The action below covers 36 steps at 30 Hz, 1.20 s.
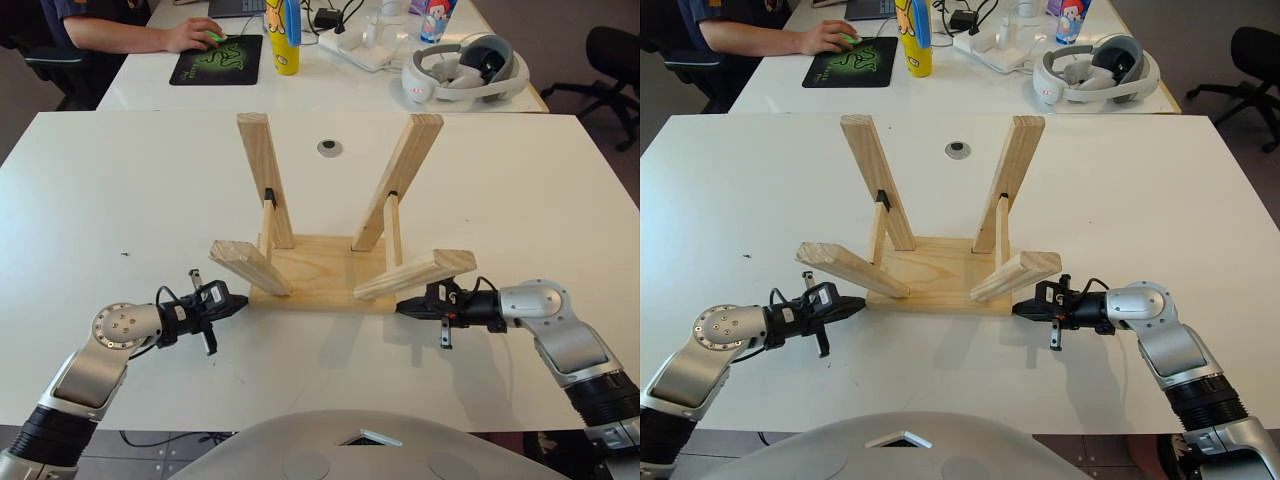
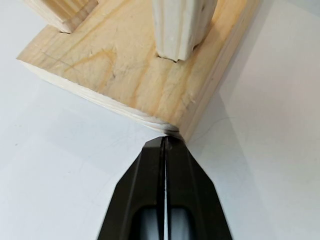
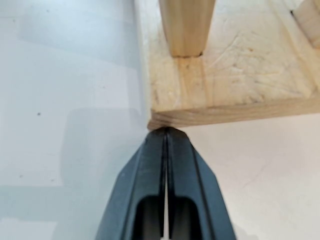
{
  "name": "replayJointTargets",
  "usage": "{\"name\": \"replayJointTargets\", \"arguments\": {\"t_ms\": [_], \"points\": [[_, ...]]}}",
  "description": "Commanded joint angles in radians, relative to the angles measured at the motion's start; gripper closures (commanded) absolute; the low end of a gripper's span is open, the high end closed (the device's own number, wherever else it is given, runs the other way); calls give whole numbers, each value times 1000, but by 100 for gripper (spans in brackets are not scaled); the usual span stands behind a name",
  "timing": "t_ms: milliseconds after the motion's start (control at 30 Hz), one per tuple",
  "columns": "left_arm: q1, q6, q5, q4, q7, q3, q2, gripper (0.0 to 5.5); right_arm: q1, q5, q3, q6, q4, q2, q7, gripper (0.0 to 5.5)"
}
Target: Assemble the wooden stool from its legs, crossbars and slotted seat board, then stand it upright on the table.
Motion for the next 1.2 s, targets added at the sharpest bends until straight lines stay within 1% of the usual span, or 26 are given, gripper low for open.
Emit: {"name": "replayJointTargets", "arguments": {"t_ms": [33,267,400,533,833,1200], "points": [[-20,17,-15,-2,-12,1,-15,548,-8,17,8,16,-11,11,14,550],[-39,56,-84,-52,-43,72,1,548,-62,111,-46,88,-59,27,19,550],[-54,84,-113,-91,-65,109,19,548,-101,153,-83,120,-66,9,42,550],[-64,115,-148,-129,-68,132,19,548,-112,161,-93,126,-59,-4,54,550],[-12,39,-31,2,-62,111,57,548,-96,4,-65,11,72,-37,19,550],[7,22,-2,12,-42,41,-10,548,-24,1,-19,39,-21,11,1,550]]}}
